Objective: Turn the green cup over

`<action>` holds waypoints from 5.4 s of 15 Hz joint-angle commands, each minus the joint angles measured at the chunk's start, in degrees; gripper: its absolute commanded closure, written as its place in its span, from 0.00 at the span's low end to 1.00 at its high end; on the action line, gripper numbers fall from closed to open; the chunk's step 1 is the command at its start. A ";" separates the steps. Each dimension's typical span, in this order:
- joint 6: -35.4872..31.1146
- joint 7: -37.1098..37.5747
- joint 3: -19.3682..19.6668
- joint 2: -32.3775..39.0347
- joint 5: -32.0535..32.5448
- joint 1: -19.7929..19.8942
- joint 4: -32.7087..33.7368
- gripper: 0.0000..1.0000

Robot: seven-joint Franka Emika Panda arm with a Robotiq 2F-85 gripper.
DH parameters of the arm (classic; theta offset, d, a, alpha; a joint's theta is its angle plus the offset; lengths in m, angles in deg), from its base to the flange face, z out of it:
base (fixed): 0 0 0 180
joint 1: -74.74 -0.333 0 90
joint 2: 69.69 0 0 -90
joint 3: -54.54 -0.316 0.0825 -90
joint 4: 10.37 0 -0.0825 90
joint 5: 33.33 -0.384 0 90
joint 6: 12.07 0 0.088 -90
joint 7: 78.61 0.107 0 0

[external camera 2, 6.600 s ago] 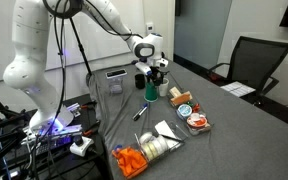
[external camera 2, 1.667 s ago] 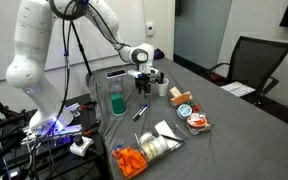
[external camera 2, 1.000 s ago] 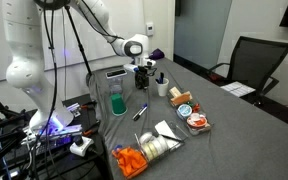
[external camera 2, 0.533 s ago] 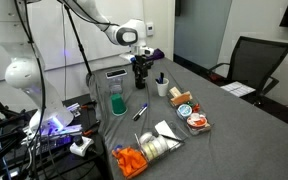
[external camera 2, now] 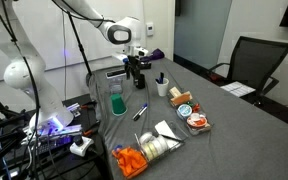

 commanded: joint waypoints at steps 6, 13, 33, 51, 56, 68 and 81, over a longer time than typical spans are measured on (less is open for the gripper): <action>0.11 0.00 -0.20 -0.81 -0.08 0.38 -1.04 0.00; -7.97 -1.58 -0.68 1.40 -6.88 0.13 -5.36 0.00; -9.49 2.22 -1.68 7.10 -3.26 -0.41 -12.08 0.00; -16.08 2.87 -1.43 8.78 -3.39 0.35 -14.58 0.71; -12.30 2.31 -1.49 8.09 -4.73 0.54 -13.31 0.82; 29.22 2.27 0.23 16.37 -11.97 2.74 13.35 0.86; 44.85 8.51 0.04 36.46 -12.65 3.23 31.26 0.86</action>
